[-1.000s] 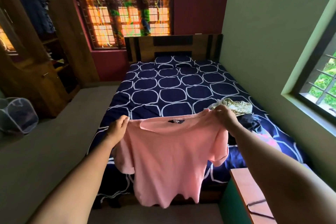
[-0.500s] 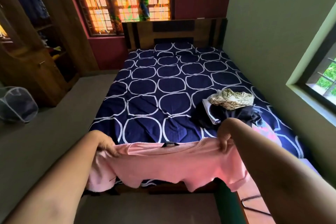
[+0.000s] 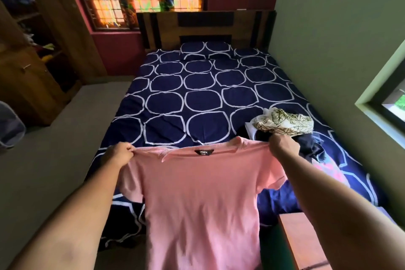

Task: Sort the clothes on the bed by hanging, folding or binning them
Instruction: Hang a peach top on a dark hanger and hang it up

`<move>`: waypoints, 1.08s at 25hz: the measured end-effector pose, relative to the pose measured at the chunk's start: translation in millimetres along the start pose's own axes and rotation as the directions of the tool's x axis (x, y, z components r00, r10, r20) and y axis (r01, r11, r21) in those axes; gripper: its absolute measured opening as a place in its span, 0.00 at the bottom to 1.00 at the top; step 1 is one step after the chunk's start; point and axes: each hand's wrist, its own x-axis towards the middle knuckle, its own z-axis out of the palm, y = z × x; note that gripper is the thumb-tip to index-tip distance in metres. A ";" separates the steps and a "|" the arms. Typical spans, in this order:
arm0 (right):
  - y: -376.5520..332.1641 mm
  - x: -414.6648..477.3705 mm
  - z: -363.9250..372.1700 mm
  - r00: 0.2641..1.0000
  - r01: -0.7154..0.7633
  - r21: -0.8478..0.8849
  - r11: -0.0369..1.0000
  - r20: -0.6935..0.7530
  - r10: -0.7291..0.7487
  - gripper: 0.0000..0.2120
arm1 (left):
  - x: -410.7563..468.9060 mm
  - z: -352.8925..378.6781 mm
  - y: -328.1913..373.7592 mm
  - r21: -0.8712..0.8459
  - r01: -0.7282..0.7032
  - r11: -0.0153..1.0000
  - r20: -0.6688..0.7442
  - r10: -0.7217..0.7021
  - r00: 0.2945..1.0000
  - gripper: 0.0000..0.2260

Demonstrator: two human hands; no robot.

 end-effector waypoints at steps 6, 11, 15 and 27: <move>-30.1 120.8 45.1 0.984 -0.174 0.363 0.915 0.096 0.149 0.10 | 87.4 10.6 49.5 -0.054 -0.001 0.999 -0.128 -0.006 0.992 0.12; -60.3 162.1 66.8 0.965 -0.257 0.444 0.858 0.163 0.205 0.05 | 144.5 20.9 76.8 -0.101 0.102 0.990 -0.109 -0.113 0.988 0.14; -79.9 182.8 79.8 0.965 -0.250 0.419 0.873 0.177 0.191 0.09 | 181.7 43.6 85.6 -0.443 0.308 0.842 0.097 -0.296 0.950 0.14; -110.9 227.5 151.1 0.931 -0.170 0.462 0.871 0.365 -0.012 0.36 | 228.7 128.9 98.8 -0.428 0.162 0.889 0.308 -0.025 0.951 0.38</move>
